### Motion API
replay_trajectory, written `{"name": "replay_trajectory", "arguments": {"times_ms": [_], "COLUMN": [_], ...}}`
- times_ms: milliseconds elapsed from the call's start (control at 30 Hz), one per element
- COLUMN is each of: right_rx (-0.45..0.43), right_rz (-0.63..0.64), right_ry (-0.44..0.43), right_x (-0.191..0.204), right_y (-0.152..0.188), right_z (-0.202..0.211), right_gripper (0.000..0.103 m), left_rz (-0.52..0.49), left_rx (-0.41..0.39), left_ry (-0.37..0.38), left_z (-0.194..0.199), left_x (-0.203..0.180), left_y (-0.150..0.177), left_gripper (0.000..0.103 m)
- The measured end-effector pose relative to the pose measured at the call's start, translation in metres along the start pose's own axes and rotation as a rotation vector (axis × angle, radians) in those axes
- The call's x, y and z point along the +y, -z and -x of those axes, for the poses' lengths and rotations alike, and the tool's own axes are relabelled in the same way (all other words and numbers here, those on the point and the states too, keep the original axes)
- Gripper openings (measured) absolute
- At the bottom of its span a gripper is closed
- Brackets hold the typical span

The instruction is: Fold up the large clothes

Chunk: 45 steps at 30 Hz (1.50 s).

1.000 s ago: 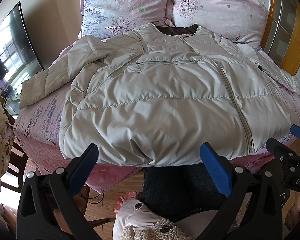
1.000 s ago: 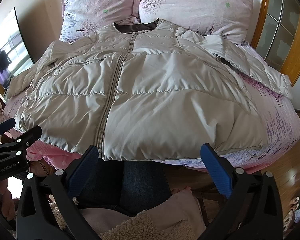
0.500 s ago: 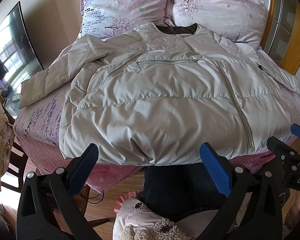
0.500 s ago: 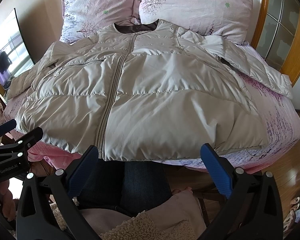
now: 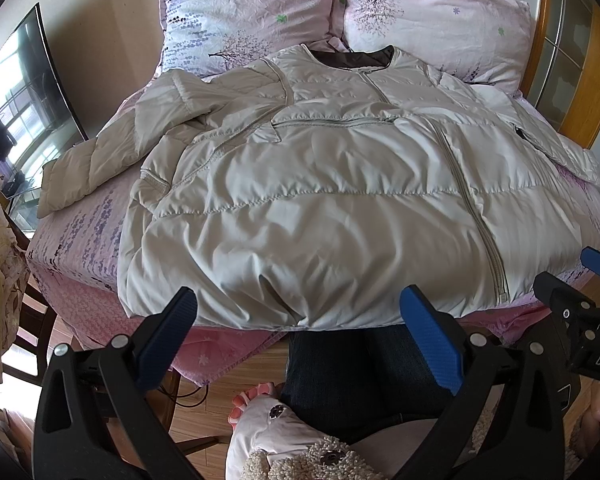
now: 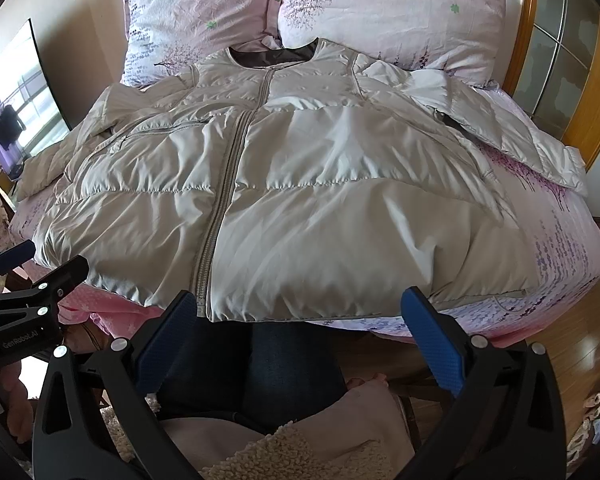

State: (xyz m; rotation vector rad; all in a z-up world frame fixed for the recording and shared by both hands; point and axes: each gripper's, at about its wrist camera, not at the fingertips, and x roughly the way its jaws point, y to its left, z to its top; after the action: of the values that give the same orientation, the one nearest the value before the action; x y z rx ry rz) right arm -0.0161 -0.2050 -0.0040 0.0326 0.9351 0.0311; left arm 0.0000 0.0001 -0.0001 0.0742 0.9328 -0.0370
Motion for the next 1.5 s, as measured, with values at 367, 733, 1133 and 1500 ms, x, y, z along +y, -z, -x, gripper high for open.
{"name": "replay_trajectory", "arguments": {"times_ms": [367,733,1133,1500], "right_rx": [-0.002,-0.003,-0.017,-0.308], "right_rz": [-0.002,-0.002,-0.013,-0.254], "right_ry": [-0.003,-0.005,-0.023,-0.106], "right_x": [-0.001,-0.002,-0.002,-0.104], "right_y": [0.0,0.0,-0.004,-0.059], "right_z": [0.0,0.001,0.001,0.022], "right_gripper": [0.102,0.102,0.102,0.102], "left_rz": [0.0,0.0,0.03,0.024], "left_rx": [0.0,0.001,0.019,-0.108], "left_ry": [-0.001,0.0,0.065,0.148], "left_z": [0.0,0.0,-0.006,0.01], "left_x": [0.0,0.0,0.002,0.01], "left_y": [0.0,0.0,0.001,-0.013], "left_gripper": [0.101,0.101,0.101,0.101]}}
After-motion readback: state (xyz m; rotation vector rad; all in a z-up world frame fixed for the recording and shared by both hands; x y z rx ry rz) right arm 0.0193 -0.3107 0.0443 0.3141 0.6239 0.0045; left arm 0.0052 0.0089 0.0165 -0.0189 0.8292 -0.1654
